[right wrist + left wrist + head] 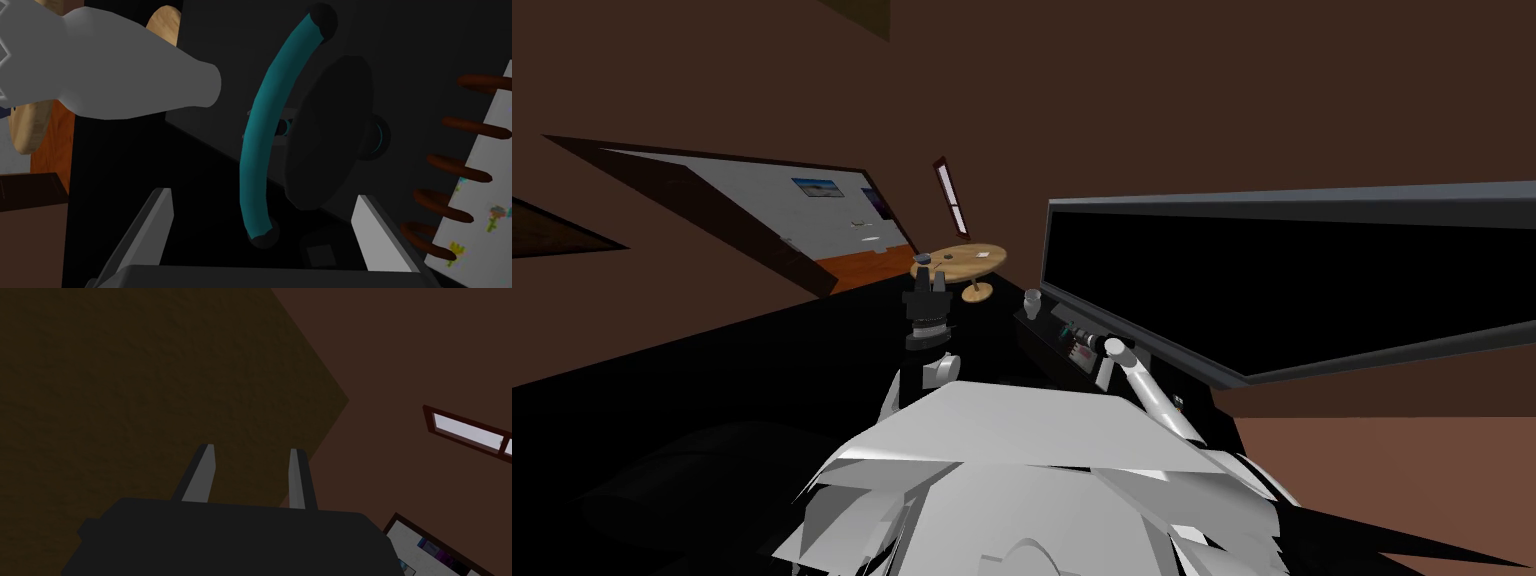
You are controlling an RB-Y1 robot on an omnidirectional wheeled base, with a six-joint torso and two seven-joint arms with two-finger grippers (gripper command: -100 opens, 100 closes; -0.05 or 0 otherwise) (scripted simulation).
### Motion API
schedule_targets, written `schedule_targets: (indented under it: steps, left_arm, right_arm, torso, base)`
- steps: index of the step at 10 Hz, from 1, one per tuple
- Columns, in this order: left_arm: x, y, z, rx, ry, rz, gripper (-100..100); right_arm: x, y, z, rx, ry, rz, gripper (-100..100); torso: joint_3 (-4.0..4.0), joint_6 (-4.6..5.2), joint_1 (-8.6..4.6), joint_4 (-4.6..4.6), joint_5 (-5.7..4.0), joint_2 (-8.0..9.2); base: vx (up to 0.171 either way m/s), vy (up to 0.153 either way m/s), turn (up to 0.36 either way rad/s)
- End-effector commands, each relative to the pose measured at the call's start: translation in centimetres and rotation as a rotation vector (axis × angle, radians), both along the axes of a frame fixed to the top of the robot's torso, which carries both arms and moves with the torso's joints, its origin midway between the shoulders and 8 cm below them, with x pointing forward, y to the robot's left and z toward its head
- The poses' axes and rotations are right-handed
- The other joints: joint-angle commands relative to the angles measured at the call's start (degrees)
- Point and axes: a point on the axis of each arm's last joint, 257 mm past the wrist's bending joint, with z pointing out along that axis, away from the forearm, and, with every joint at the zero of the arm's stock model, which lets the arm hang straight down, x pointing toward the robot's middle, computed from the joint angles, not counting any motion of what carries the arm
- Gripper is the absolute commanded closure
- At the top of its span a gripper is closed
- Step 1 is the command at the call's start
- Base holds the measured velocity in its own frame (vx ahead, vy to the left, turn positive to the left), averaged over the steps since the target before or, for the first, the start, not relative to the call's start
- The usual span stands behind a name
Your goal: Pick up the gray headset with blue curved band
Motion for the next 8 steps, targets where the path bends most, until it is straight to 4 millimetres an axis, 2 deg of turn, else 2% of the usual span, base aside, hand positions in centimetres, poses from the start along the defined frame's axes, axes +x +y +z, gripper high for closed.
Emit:
schedule_targets:
  steps: [1, 2, 3, 7, 8]
  left_arm:
    - [0.0, 0.0, 0.0, 0.0, 0.0, 0.0, 0]
    - [0.0, 0.0, 0.0, 0.0, 0.0, 0.0, 0]
    - [0.0, 0.0, 0.0, 0.0, 0.0, 0.0, 0]
    - [0.0, 0.0, 0.0, 0.0, 0.0, 0.0, 0]
    - [0.0, 0.0, 0.0, 0.0, 0.0, 0.0, 0]
  right_arm:
    - [-0.2, 0.74, -0.95, 0.001, -0.001, -0.005, -100]
    - [-0.1, 0.49, -0.5, 0.003, 0.001, -0.002, -100]
    - [-0.1, 0.53, -0.57, 0.002, 0.0, -0.003, 100]
    - [-0.09, 0.52, -0.56, 0.002, 0.0, -0.003, 100]
    - [-0.09, 0.52, -0.56, 0.002, 0.0, -0.003, 0]
  torso:
    - [0.0, 0.0, 0.0, 0.0, 0.0, 0.0]
    - [0.0, 0.01, 0.0, 0.0, -0.01, 0.01]
    - [0.03, 0.0, -0.03, 0.01, -0.01, 0.04]
    - [0.04, 0.0, -0.07, 0.02, -0.02, 0.07]
    - [0.04, 0.0, -0.07, 0.02, -0.02, 0.08]
  base:
    - [0.016, 0.011, -0.022]
    - [0.004, 0.009, -0.01]
    - [0.0, 0.0, 0.0]
    - [0.0, 0.0, 0.0]
    - [0.0, 0.0, 0.0]
